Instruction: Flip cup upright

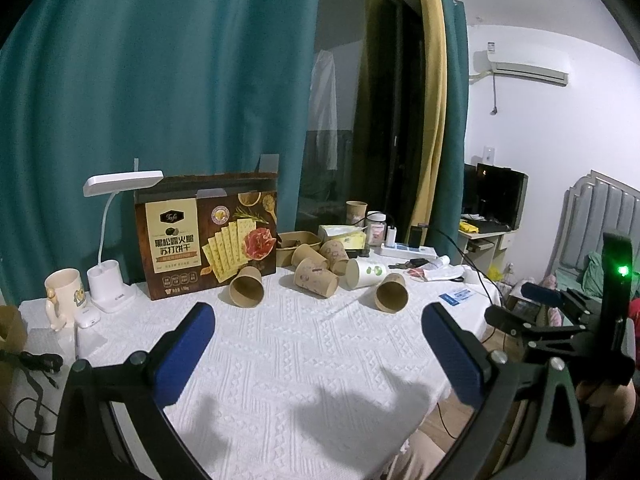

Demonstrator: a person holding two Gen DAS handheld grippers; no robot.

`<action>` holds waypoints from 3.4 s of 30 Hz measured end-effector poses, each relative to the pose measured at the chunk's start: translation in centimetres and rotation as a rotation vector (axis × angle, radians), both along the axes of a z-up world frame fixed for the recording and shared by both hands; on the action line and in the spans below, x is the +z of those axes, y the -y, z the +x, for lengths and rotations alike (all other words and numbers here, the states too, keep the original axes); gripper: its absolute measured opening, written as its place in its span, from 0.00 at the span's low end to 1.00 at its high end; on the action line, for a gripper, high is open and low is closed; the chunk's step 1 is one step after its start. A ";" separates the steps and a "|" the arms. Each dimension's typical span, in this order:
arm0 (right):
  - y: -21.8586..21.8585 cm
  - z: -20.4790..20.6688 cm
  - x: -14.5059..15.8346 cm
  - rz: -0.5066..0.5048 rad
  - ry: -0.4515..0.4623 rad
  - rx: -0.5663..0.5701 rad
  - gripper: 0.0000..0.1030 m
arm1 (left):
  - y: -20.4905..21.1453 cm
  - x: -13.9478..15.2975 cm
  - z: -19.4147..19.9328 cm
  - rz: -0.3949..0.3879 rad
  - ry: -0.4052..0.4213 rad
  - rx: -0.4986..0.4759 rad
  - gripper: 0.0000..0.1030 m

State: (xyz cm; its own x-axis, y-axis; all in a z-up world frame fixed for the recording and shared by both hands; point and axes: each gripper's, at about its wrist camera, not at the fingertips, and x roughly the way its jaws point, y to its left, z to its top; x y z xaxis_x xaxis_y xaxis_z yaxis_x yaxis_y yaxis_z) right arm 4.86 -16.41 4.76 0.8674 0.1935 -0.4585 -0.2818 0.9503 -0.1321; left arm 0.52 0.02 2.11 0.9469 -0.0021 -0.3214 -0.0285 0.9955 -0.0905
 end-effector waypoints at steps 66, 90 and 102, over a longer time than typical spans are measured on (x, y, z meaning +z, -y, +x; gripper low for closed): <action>9.3 26.7 -7.8 0.031 -0.242 -0.161 0.86 | -1.6 -11.4 35.0 -0.261 -0.506 -0.037 1.00; 11.4 26.7 -8.4 0.107 -0.270 -0.204 0.86 | -3.5 -16.3 43.7 -0.470 -0.594 0.014 0.67; 8.6 17.2 -7.4 0.161 -0.274 -0.155 0.86 | -3.3 -12.0 27.2 -0.447 -0.569 -0.110 0.65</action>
State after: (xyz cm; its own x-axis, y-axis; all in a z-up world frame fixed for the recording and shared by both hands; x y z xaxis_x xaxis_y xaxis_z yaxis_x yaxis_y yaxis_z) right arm 22.07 -25.01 -2.63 0.7413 0.1582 -0.6523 -0.1373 0.9870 0.0833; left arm 27.68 3.31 -9.85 0.6203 -0.3334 -0.7100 -0.0942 0.8670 -0.4894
